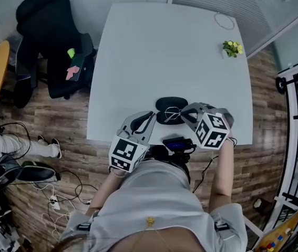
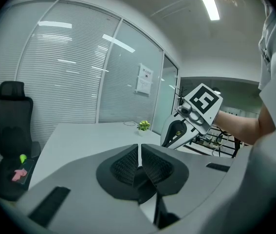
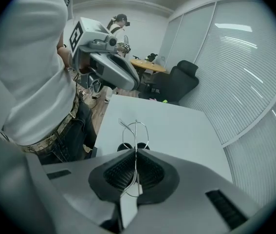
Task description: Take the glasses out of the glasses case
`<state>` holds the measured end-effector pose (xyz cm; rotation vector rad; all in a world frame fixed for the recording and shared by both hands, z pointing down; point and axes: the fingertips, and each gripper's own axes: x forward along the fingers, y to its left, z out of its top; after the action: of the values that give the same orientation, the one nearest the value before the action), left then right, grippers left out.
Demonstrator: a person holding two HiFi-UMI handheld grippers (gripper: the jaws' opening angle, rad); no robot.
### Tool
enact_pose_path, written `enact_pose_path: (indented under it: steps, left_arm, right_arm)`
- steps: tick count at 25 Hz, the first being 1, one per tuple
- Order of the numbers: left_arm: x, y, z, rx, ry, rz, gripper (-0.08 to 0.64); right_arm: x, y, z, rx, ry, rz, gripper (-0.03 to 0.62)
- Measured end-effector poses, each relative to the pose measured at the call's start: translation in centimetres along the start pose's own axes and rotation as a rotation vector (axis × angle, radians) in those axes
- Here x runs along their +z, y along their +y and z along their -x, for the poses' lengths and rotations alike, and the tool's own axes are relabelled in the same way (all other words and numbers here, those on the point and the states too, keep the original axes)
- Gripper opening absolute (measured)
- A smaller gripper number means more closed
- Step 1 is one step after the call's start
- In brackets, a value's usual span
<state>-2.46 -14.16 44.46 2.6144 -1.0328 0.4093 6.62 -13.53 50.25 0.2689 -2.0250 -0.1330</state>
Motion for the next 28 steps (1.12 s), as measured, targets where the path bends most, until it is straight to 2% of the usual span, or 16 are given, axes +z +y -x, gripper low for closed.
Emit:
enact_pose_path:
  steps: [15, 28]
  left_arm:
    - [-0.4, -0.9, 0.3, -0.010, 0.002, -0.002, 0.041]
    - [-0.2, -1.0, 0.3, -0.011, 0.004, 0.002, 0.041]
  right_arm:
    - [0.6, 0.5, 0.7, -0.001, 0.006, 0.029, 0.021]
    - [0.1, 0.6, 0.4, 0.016, 0.005, 0.016, 0.021]
